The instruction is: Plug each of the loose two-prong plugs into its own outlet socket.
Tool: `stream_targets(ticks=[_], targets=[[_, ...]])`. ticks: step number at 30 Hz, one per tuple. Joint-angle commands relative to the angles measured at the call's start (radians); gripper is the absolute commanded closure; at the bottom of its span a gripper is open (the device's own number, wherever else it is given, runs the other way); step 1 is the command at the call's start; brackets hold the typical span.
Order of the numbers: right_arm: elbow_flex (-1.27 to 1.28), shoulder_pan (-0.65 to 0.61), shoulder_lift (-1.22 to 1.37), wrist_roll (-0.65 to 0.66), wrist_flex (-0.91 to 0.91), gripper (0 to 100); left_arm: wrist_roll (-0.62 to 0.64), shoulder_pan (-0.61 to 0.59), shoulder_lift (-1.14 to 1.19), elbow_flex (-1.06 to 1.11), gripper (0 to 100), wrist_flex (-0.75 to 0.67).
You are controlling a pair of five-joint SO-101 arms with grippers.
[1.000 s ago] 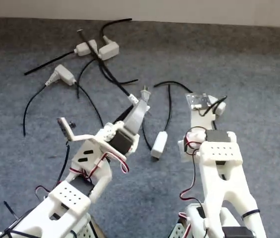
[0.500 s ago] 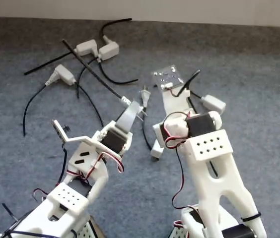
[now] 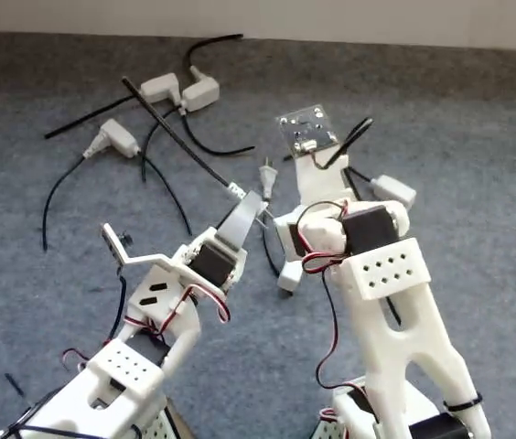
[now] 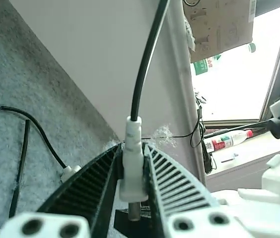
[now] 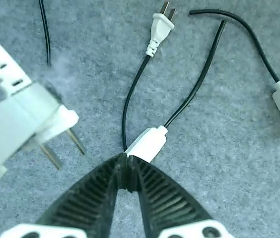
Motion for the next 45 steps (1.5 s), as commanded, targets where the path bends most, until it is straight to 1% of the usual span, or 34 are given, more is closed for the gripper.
stream_targets(ticks=[1, 5, 12, 21, 24, 28, 31, 35, 38, 40, 42, 45], targets=[[-0.053, -0.01, -0.021, -0.015, -0.013, 99.1, 0.002, 0.012, -0.019, -0.002, 99, -0.025], [-0.053, -0.01, -0.021, -0.017, -0.019, 99.1, 0.0, 0.027, -0.019, -0.002, 99, -0.023], [0.015, -0.013, -0.031, -0.018, -0.156, 99.1, 0.0, 0.101, -0.019, 0.024, 99, -0.025], [0.074, -0.01, -0.022, -0.018, -0.275, 99.1, 0.0, 0.105, -0.019, 0.022, 99, -0.025], [0.074, -0.008, -0.031, -0.018, -0.252, 99.1, 0.0, 0.099, -0.019, 0.019, 99, -0.025], [0.064, -0.007, -0.033, -0.012, -0.085, 99.1, -0.002, 0.096, -0.019, 0.016, 99, -0.025], [0.065, -0.007, -0.033, -0.011, -0.042, 99.1, -0.002, 0.096, -0.019, 0.016, 99, -0.025], [0.065, -0.008, -0.033, -0.011, -0.024, 99.1, -0.003, 0.096, -0.019, 0.016, 99, -0.025], [0.062, -0.044, -0.033, -0.009, 0.001, 99.1, -0.003, 0.096, -0.019, 0.021, 99, -0.026], [0.048, -0.044, -0.033, -0.009, 0.001, 99.1, -0.003, 0.096, -0.019, 0.021, 99, -0.026], [0.042, -0.044, -0.031, -0.009, -0.01, 99.1, -0.003, 0.096, -0.019, 0.021, 99, -0.026], [0.044, -0.044, -0.019, -0.009, -0.076, 99.1, -0.002, 0.105, -0.021, 0.024, 99, -0.026]])
